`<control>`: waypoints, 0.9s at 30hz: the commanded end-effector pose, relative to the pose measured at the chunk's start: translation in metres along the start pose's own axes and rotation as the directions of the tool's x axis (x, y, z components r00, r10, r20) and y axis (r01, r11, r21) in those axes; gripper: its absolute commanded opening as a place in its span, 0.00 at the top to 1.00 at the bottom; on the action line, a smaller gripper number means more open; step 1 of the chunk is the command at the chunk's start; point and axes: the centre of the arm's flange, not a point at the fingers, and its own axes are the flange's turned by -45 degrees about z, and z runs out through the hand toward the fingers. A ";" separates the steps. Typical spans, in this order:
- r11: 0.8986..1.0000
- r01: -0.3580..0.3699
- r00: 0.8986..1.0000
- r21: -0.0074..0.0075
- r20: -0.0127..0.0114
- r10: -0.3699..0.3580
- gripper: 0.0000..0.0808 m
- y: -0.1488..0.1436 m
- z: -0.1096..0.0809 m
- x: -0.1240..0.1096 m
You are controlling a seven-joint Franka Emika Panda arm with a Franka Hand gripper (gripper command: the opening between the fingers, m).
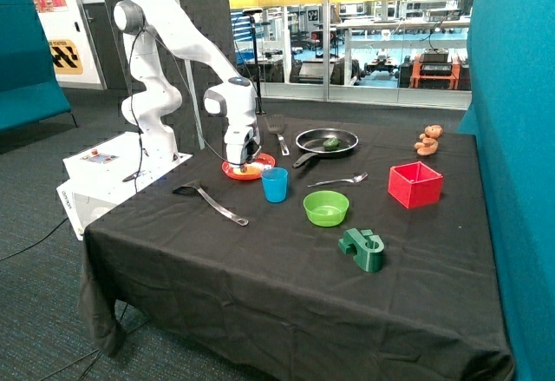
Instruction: Cook the vegetables
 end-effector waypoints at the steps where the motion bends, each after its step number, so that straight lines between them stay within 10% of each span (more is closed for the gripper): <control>1: 1.000 0.005 1.000 -0.002 0.001 -0.005 0.53 -0.005 0.006 0.003; 27: 1.000 0.017 1.000 -0.002 0.001 -0.017 0.55 0.005 0.012 0.010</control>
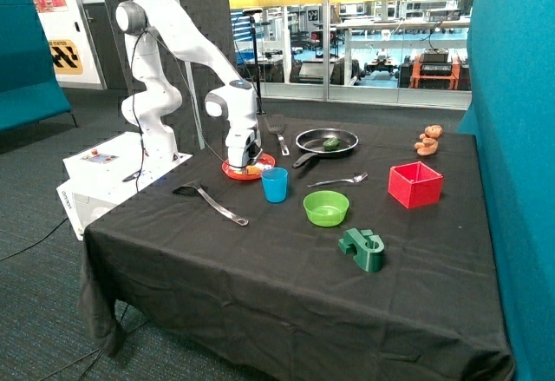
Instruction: Cook the vegetables
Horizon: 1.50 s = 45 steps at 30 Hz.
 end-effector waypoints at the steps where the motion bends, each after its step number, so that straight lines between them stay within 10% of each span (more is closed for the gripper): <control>1: 1.000 0.014 1.000 0.002 0.002 -0.014 0.56 0.000 0.004 0.006; 13: 1.000 0.004 1.000 0.002 0.002 -0.004 0.99 -0.007 0.004 0.008; 45: 1.000 0.017 1.000 0.002 0.002 -0.017 1.00 -0.013 -0.023 0.004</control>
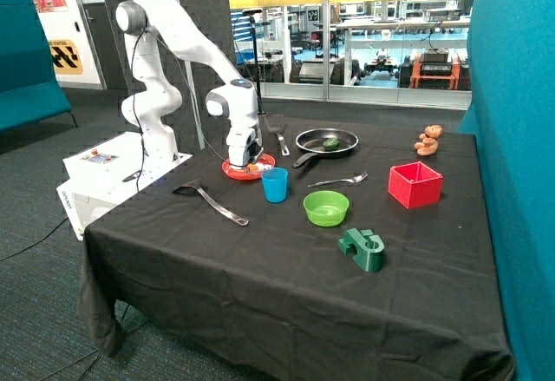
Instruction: Cook the vegetables
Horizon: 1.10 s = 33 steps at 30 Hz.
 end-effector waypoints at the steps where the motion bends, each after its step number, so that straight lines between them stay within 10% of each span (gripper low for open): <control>1: 1.000 0.027 1.000 -0.002 0.004 -0.027 1.00 -0.009 -0.022 0.004; 13: 0.991 0.137 0.991 -0.002 0.005 -0.137 1.00 -0.045 -0.057 0.025; 33: 0.901 0.433 0.901 0.000 0.005 -0.433 1.00 -0.170 -0.094 0.057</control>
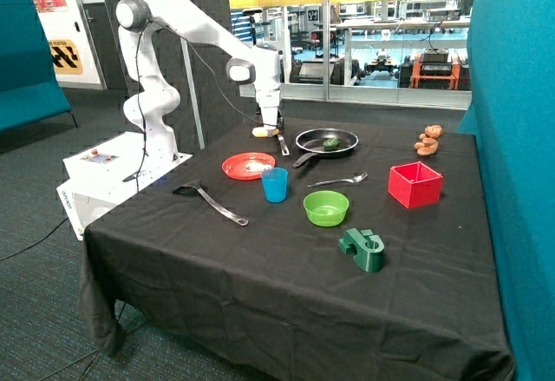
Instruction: Cook the vegetables
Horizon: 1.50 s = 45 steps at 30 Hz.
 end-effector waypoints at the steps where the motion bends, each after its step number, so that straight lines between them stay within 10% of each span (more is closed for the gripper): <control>1: 0.995 0.104 0.995 0.005 -0.002 -0.104 1.00 -0.039 -0.011 0.027; 20: 0.992 0.126 0.992 0.005 -0.002 -0.126 1.00 -0.081 -0.010 0.101; 45: 0.998 -0.068 0.998 0.005 -0.001 0.068 1.00 -0.053 0.044 0.195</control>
